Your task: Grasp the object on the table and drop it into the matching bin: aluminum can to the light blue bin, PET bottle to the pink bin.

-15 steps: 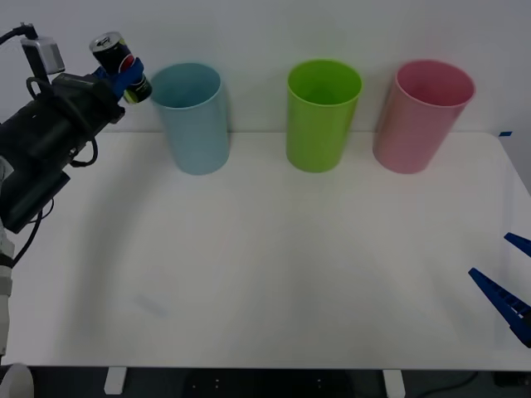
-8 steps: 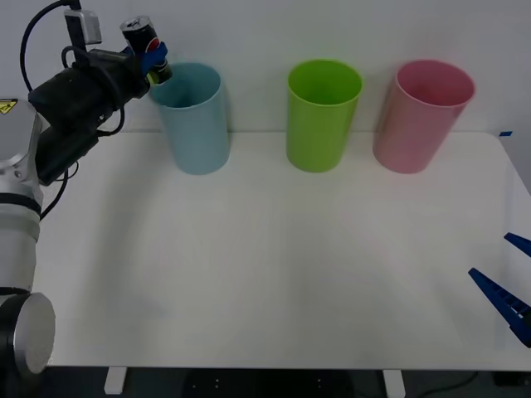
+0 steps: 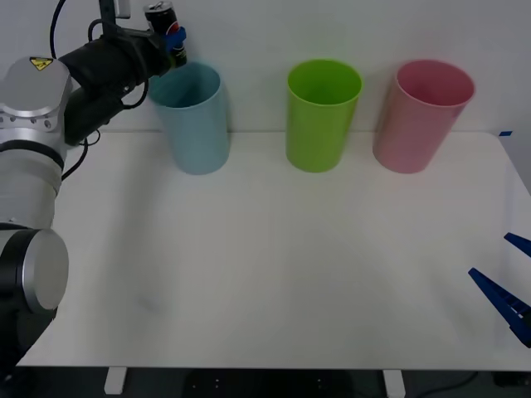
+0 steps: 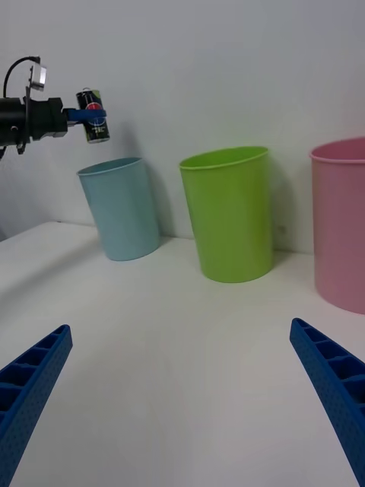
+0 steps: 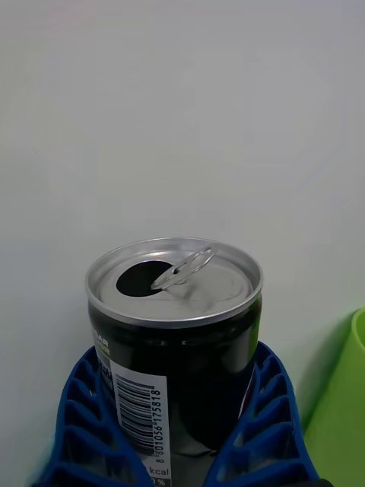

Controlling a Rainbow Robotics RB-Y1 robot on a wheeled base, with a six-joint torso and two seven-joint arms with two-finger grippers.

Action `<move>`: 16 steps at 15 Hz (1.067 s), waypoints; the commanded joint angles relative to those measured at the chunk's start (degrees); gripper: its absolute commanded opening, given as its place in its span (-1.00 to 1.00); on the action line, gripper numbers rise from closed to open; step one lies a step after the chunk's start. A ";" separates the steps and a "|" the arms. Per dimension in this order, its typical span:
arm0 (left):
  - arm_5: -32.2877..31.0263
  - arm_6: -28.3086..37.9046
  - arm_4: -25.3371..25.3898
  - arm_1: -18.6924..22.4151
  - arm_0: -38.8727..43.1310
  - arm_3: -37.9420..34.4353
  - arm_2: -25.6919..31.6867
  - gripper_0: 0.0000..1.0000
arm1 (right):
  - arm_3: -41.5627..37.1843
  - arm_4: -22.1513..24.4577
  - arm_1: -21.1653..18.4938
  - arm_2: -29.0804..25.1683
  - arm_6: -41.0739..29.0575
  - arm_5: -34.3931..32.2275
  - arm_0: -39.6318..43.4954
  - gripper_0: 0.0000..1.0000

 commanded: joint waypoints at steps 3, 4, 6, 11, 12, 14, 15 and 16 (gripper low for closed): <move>0.72 -0.44 -0.03 -0.09 -0.08 0.08 0.09 -0.99 | 0.00 0.00 0.00 0.00 0.00 0.00 0.00 1.00; 0.72 -0.44 0.06 -0.09 -0.08 0.08 0.00 -0.99 | 0.00 0.00 0.00 0.00 0.00 0.00 0.00 1.00; 0.72 -0.44 0.15 -0.09 -0.08 0.08 0.00 -0.78 | 0.00 0.00 0.00 0.00 0.00 0.00 0.00 1.00; 0.28 -0.97 0.94 0.00 -0.08 0.08 0.00 1.00 | 0.00 0.00 0.00 0.00 0.00 0.00 0.00 1.00; 0.28 -0.88 1.12 0.00 -0.08 0.08 0.00 1.00 | 0.00 0.00 0.00 0.00 0.00 0.00 0.00 1.00; 0.28 -0.88 1.47 0.00 0.01 0.08 -0.18 1.00 | 0.00 0.00 0.00 0.00 0.00 0.00 0.00 1.00; 0.28 -0.97 1.73 0.00 0.10 0.08 -0.18 1.00 | 0.00 0.00 0.00 0.00 0.00 0.00 0.00 1.00; 0.11 -0.88 2.00 0.00 0.27 0.08 -0.18 1.00 | 0.00 0.00 0.00 0.00 0.00 0.00 0.00 1.00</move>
